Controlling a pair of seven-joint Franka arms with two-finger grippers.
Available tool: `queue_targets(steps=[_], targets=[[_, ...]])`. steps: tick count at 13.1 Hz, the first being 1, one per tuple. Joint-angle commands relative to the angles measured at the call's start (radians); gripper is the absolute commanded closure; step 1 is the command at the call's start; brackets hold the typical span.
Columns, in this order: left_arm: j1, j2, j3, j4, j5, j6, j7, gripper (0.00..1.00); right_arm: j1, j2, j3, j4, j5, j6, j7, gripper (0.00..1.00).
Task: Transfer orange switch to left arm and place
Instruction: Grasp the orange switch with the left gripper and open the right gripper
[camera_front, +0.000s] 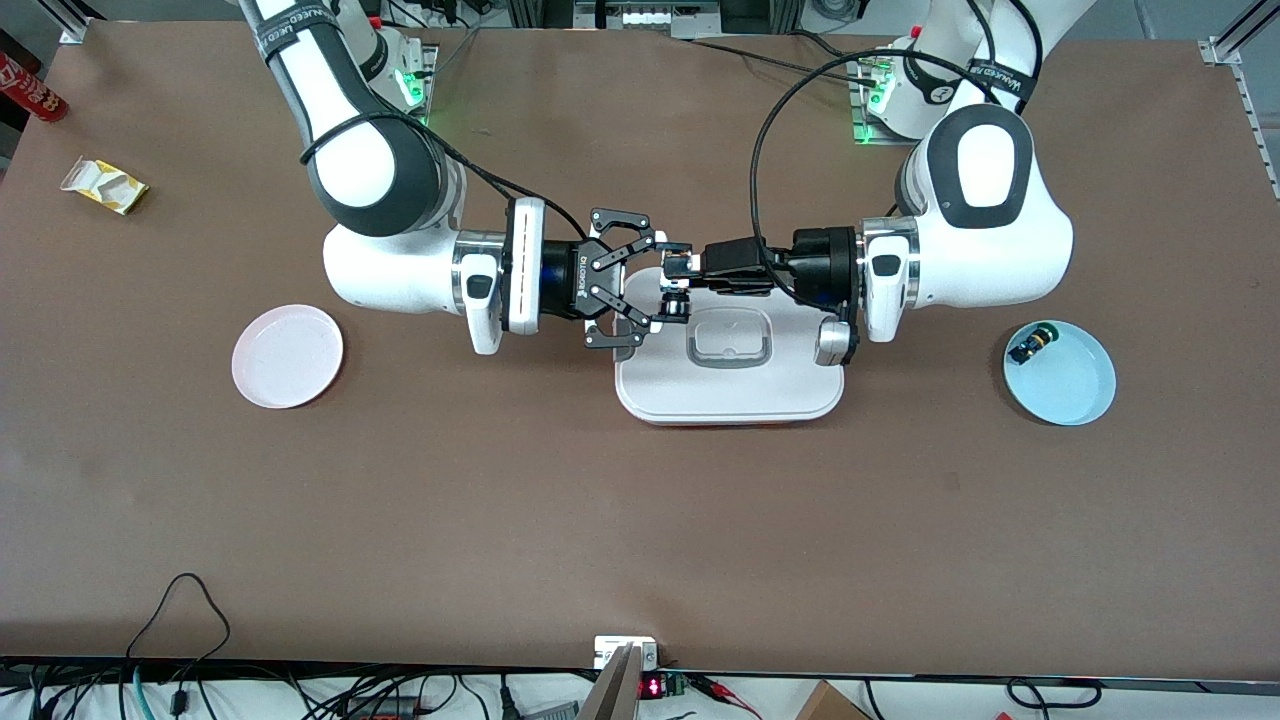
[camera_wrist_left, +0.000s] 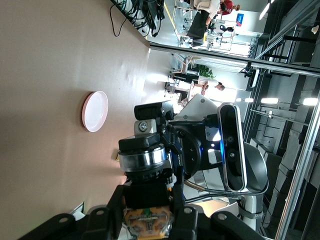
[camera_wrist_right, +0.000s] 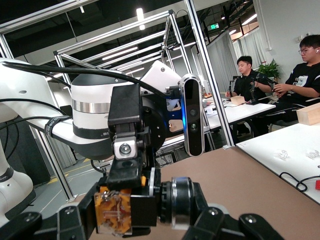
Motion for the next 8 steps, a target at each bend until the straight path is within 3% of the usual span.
queue_targets(steps=[1,3,4,5,8], targets=[[0.001,0.011,-0.001,0.016,-0.016,0.003,0.030,0.76,0.020,-0.005,-0.016,0.007,0.024,0.012,0.006,0.81],[0.001,0.009,-0.001,0.016,-0.016,0.003,0.028,0.76,0.020,-0.005,-0.016,0.007,0.027,0.012,-0.003,0.81],[0.001,0.009,-0.001,0.016,-0.016,0.003,0.031,0.76,0.020,-0.005,-0.016,0.007,0.026,0.012,-0.004,0.73],[0.001,0.009,-0.001,0.016,-0.016,0.003,0.033,0.76,0.020,-0.010,-0.016,0.005,0.027,0.011,0.011,0.01],[0.001,0.009,-0.001,0.016,-0.016,0.003,0.031,0.76,0.020,-0.013,-0.016,0.005,0.030,0.018,0.028,0.00]])
